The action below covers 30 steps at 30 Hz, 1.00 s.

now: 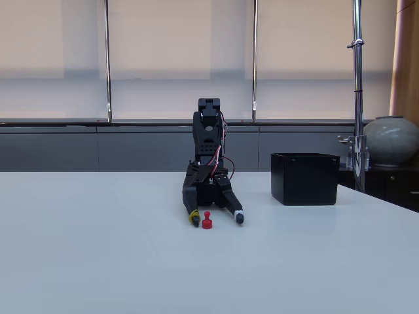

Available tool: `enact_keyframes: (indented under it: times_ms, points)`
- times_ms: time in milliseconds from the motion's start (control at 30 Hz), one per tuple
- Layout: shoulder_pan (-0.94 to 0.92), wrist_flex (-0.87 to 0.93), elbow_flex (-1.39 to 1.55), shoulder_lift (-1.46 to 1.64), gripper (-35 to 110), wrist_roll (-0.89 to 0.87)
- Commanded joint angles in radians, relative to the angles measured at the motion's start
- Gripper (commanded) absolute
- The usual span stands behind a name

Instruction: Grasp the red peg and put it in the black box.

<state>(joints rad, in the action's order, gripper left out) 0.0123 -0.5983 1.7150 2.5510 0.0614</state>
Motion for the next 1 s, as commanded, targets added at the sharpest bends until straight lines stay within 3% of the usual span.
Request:
enact_keyframes:
  times_ms: [0,600,967]
  points:
    - [-0.035,-0.017,0.058,0.032,29,0.014]
    - [-0.037,-0.066,0.061,0.054,29,0.006]
    - [-0.038,-0.069,0.06,0.055,16,0.006]
